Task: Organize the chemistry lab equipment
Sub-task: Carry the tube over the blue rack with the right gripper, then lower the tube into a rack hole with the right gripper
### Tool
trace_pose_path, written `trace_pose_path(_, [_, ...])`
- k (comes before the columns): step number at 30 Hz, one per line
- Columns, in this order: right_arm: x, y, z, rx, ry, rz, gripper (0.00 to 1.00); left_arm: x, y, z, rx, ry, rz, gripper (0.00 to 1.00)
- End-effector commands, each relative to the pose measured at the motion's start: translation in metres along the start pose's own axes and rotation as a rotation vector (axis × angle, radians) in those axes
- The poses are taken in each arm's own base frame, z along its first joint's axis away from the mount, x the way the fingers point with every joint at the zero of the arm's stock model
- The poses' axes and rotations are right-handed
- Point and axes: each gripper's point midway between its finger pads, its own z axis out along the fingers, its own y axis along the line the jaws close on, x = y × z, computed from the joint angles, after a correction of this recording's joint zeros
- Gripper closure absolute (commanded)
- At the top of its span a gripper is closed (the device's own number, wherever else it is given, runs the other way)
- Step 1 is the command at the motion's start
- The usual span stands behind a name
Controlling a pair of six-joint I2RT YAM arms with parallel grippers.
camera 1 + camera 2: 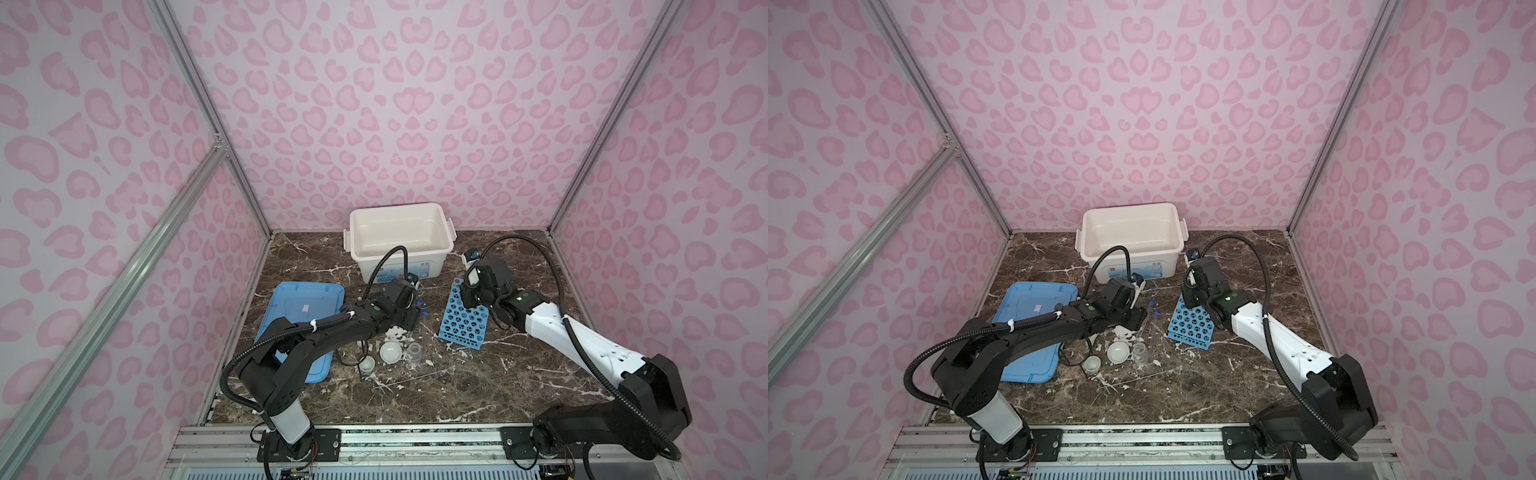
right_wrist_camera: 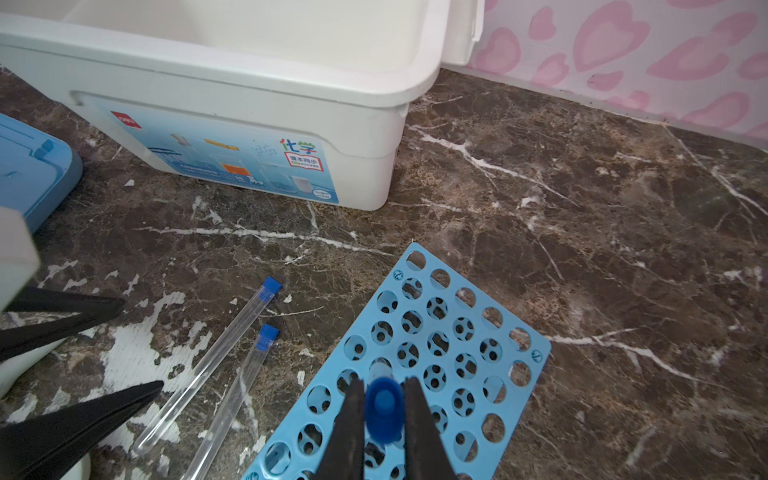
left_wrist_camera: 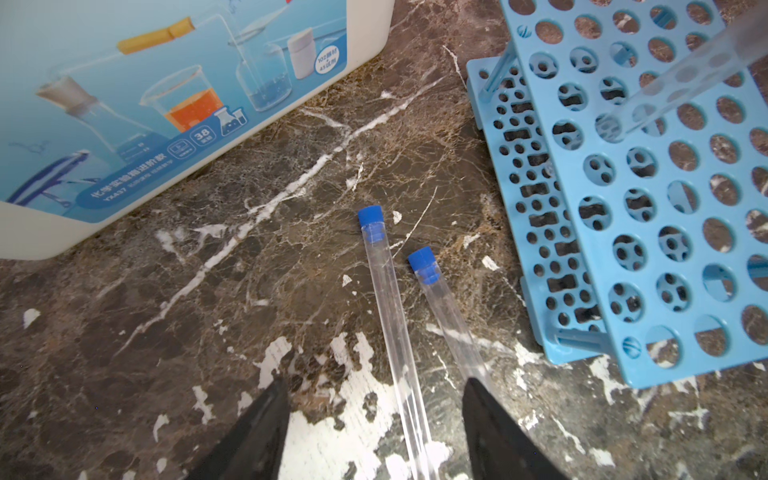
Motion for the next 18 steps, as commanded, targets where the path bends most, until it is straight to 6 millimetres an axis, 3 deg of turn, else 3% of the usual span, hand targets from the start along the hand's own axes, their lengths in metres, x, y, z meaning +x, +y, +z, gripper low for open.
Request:
trace_pose_path(1, [0.0050, 0.0012, 0.0024, 0.002, 0.023, -0.019, 0.87, -0.0049, -0.0017, 0.0012, 0.004, -0.010, -0.006, 0.32])
trace_pose_path(18, [0.0123, 0.0013, 0.0097, 0.019, 0.062, -0.036, 0.87, -0.0009, -0.0008, 0.0048, -0.001, 0.005, -0.003, 0.32])
